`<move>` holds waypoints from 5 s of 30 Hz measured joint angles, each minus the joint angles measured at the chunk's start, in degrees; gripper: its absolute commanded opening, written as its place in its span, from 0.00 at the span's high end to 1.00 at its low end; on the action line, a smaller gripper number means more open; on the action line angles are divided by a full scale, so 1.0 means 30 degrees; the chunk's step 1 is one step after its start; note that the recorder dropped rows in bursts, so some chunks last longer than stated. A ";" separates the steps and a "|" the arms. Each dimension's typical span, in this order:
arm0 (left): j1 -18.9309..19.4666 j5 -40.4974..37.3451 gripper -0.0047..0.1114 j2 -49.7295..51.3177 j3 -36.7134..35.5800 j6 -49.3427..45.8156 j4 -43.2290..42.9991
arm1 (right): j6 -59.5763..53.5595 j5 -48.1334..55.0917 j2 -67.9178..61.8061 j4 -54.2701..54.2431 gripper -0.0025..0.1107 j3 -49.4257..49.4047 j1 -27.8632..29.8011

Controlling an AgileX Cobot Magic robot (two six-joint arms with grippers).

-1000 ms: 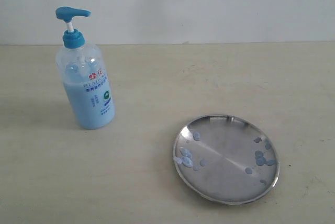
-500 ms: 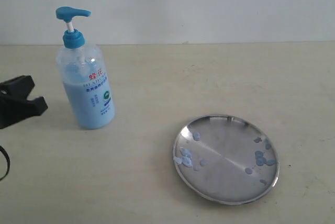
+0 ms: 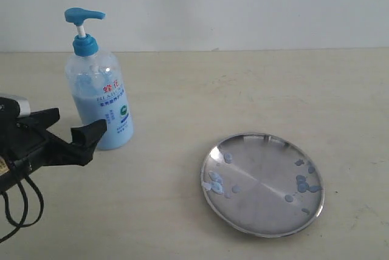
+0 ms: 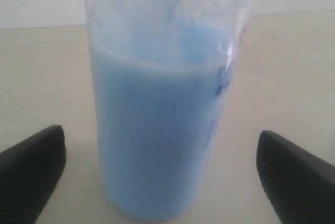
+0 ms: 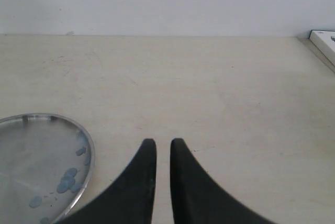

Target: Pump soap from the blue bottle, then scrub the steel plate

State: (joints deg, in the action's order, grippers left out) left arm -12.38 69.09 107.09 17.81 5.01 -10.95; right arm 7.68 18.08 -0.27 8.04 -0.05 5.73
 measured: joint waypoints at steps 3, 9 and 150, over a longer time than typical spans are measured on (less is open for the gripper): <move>0.0000 0.0000 0.02 0.0502 0.1049 0.0134 0.0129 | 0.0000 0.0000 0.0000 0.0000 0.97 0.0000 0.0000; -0.0008 0.0046 0.02 0.0868 0.3004 0.0134 0.0129 | 0.0000 0.0000 0.0000 0.0000 0.97 0.0000 0.0000; -0.4622 -0.4395 0.92 0.3792 0.8229 -0.6260 -0.3853 | 2.8380 -1.7900 -2.8161 2.9143 0.98 1.9019 -0.6079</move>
State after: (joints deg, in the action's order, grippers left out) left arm -26.24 55.90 118.46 42.49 -13.77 -22.51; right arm 92.82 -35.63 -84.76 95.47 57.00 -12.50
